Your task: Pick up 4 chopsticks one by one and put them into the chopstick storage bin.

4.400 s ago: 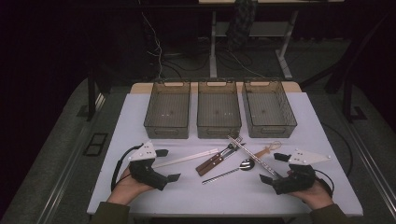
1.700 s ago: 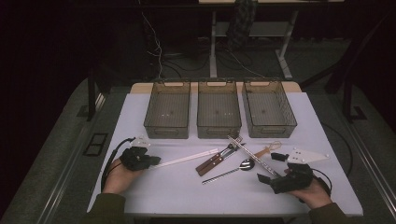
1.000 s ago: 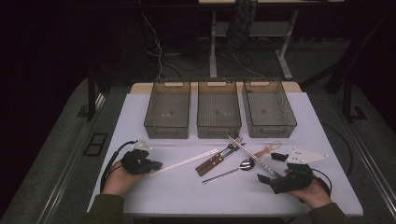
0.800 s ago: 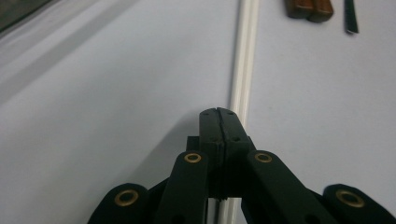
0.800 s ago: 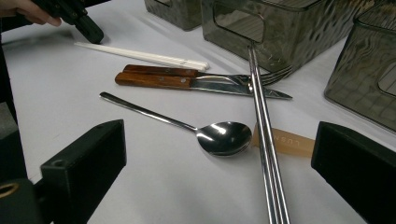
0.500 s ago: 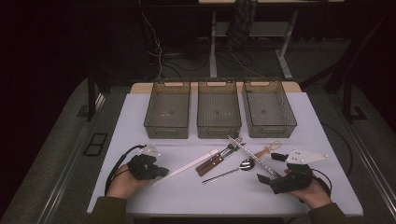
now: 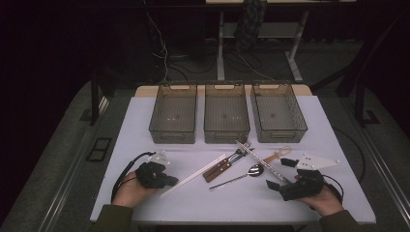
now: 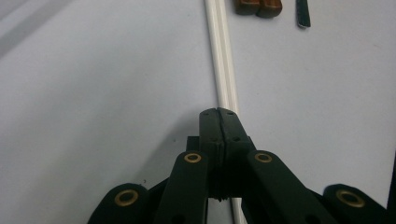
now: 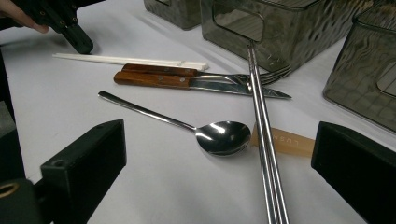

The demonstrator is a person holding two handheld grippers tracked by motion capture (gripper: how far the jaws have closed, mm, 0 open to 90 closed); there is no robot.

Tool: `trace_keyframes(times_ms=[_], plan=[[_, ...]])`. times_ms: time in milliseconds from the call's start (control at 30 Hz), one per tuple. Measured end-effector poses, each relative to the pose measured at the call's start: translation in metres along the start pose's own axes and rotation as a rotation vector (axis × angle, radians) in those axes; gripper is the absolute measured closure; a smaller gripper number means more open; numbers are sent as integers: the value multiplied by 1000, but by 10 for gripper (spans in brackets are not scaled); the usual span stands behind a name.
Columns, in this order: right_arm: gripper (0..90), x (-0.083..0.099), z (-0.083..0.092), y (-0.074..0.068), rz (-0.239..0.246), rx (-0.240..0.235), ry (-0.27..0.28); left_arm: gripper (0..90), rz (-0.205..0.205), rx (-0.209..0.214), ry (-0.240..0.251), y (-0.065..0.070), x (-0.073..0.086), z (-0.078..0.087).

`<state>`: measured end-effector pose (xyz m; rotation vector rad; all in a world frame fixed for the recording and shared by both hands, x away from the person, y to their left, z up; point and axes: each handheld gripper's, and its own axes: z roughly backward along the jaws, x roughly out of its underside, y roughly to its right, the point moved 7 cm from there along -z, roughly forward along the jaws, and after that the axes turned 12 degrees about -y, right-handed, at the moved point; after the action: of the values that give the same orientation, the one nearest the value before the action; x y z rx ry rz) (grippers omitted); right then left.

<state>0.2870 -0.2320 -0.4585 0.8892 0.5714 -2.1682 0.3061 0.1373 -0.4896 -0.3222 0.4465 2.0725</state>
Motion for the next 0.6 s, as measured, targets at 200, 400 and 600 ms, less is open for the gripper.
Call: trace_keyframes(times_ms=[200, 400, 600], plan=[[27, 0, -1, 1, -1, 1, -1, 774, 15, -4, 104, 2, -16, 9], [27, 0, -1, 2, -6, 5, -2, 649, 26, -11, 157, 5, -41, 6], [27, 0, -1, 2, -6, 11, -3, 637, 58, -10, 169, 3, -61, -2]])
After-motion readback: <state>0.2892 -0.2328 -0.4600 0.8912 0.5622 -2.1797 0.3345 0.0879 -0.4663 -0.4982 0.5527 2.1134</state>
